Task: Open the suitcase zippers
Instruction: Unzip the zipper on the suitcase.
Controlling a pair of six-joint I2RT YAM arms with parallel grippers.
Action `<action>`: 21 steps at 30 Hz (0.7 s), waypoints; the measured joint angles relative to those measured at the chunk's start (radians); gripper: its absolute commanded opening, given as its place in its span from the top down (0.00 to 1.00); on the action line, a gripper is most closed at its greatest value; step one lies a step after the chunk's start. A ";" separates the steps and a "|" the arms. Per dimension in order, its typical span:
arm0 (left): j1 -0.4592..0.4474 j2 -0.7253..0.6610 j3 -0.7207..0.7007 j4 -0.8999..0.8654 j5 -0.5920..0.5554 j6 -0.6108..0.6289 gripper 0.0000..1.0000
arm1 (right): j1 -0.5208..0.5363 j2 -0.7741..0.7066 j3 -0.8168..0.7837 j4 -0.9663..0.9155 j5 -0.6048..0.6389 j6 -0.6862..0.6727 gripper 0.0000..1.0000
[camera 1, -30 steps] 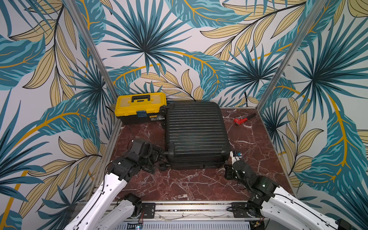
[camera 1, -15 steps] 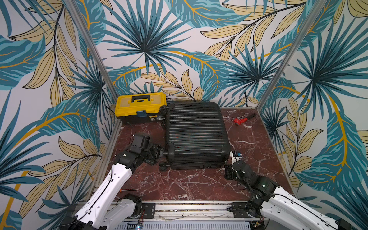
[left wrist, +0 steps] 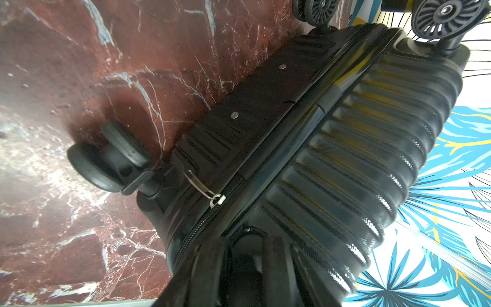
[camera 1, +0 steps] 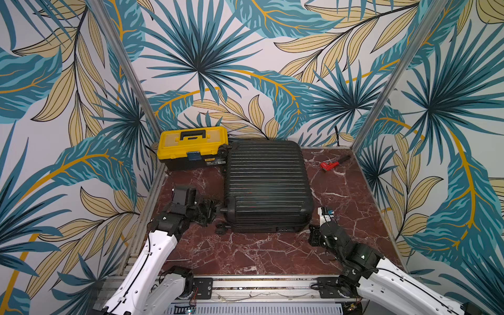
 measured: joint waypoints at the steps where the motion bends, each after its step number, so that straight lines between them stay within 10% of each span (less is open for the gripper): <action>1: 0.005 -0.001 0.000 -0.001 0.002 0.008 0.75 | -0.003 0.008 0.000 0.006 0.000 -0.005 1.00; 21: 0.046 0.022 0.038 -0.064 0.019 0.111 0.75 | -0.288 0.189 0.008 0.264 -0.258 -0.239 1.00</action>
